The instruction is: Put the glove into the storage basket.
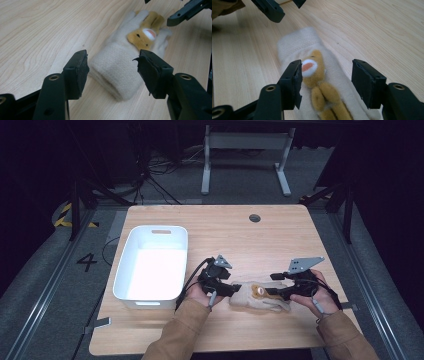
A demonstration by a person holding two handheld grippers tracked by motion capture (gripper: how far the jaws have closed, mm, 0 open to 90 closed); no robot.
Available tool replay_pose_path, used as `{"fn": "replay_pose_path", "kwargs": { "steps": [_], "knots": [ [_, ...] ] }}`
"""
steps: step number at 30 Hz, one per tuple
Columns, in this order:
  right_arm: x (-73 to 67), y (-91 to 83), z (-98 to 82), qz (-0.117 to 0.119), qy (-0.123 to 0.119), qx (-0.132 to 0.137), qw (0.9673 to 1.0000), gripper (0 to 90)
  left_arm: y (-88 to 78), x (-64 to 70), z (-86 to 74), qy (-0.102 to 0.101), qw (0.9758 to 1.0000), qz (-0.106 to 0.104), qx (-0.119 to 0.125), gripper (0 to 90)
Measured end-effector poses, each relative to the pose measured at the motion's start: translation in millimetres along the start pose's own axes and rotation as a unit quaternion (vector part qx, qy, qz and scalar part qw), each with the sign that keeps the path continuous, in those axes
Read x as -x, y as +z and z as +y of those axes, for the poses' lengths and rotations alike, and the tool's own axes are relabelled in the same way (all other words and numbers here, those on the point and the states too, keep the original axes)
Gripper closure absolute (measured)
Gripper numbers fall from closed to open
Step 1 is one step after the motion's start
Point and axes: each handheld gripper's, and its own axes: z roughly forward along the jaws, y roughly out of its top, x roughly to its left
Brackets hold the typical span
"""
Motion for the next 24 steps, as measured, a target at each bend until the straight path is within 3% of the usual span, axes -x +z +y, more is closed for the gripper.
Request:
{"fn": "replay_pose_path", "kwargs": {
  "steps": [4,15,23,24],
  "knots": [
    [1.6,-8.1,1.1,-0.008,0.000,0.007,0.9999,43.5,0.1,1.3,0.9,0.001,1.0000,-0.001,0.000,42.0],
    [18.0,-31.8,-4.6,-0.048,0.027,0.032,0.9980,44.2,0.0,0.4,0.8,0.004,1.0000,-0.003,-0.001,41.0],
    [31.4,-44.3,-13.7,-0.086,0.054,0.033,0.9943,44.9,2.3,0.8,1.4,0.006,1.0000,-0.005,-0.006,39.4],
    [35.2,-47.4,-16.8,-0.098,0.065,0.032,0.9926,45.1,2.7,0.4,1.5,0.006,1.0000,-0.005,-0.005,39.2]
  ]
}}
